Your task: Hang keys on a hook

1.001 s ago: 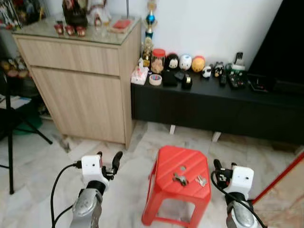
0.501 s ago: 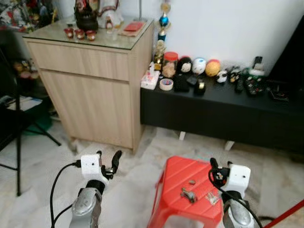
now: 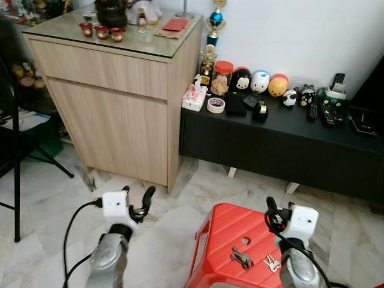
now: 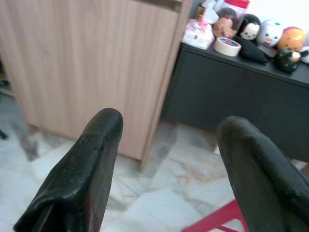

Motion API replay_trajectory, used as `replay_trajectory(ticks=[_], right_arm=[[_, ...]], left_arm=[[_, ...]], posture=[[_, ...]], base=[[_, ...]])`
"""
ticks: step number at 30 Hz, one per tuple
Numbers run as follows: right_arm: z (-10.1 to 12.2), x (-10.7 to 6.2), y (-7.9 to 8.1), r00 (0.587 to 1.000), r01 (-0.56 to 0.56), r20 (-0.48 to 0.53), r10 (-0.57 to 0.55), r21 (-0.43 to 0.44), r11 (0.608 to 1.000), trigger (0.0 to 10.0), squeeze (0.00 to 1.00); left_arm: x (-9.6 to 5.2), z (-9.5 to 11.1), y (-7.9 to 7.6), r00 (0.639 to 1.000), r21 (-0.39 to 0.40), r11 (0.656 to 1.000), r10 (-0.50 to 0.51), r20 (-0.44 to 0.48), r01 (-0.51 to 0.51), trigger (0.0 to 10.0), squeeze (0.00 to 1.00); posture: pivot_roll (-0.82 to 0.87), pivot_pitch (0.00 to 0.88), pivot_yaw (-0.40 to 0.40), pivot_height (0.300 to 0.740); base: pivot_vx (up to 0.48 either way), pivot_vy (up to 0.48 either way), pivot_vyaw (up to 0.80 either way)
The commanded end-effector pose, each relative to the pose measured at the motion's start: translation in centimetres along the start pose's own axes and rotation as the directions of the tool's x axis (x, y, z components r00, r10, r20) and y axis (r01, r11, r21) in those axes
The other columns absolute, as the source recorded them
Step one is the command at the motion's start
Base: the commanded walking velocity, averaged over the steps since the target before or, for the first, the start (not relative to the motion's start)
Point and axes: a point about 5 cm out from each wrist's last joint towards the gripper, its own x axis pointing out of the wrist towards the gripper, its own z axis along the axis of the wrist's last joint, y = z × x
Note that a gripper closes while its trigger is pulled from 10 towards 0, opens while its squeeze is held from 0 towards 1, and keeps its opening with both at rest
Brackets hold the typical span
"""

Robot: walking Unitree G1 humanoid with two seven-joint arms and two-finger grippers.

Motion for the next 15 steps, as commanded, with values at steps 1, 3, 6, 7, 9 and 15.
replay_trajectory(ticks=[1,3,6,7,9,15], right_arm=[[-0.2,-0.2,-0.91,0.999,0.035,-0.019,-0.035,0.008,0.999,10.0,0.0],[-0.22,-0.2,-0.97,0.999,0.037,-0.023,-0.037,0.008,0.999,10.0,0.0],[-0.22,-0.19,-1.03,0.999,0.039,-0.023,-0.039,0.009,0.999,10.0,0.0],[-0.11,-0.18,-1.02,0.999,0.038,-0.011,-0.037,0.007,0.999,10.0,0.0],[-0.07,-0.17,-0.97,0.999,0.034,-0.008,-0.034,0.002,0.999,10.0,0.0],[0.22,0.11,-0.58,1.0,0.026,0.0,-0.026,0.006,1.0,10.0,0.0]], left_arm=[[-0.03,-0.12,-0.47,1.0,-0.011,1.0,-0.014,-0.008,0.014,10.0,0.0],[-0.04,-0.11,-0.48,1.0,-0.011,1.0,-0.014,-0.008,0.014,10.0,0.0],[-0.04,-0.1,-0.49,1.0,-0.012,1.0,-0.014,-0.007,0.014,10.0,0.0],[-0.03,-0.09,-0.47,1.0,-0.012,1.0,-0.013,-0.007,0.013,10.0,0.0],[-0.03,-0.11,-0.48,1.0,-0.012,1.0,-0.013,-0.007,0.013,10.0,0.0],[0.02,0.04,-0.55,1.0,-0.008,1.0,-0.016,0.0,0.016,10.0,0.0]], posture=[[0.03,0.0,-0.09,0.74],[0.03,0.0,-0.09,0.74],[0.03,0.0,-0.09,0.74],[0.03,0.0,-0.089,0.74],[0.03,0.0,-0.089,0.74],[0.04,0.0,-0.09,0.74]], base=[[0.0,0.0,-0.41],[0.0,0.0,-0.58],[0.0,0.0,-0.75],[0.0,0.0,0.0],[0.0,0.0,0.0],[0.0,0.0,0.0]])
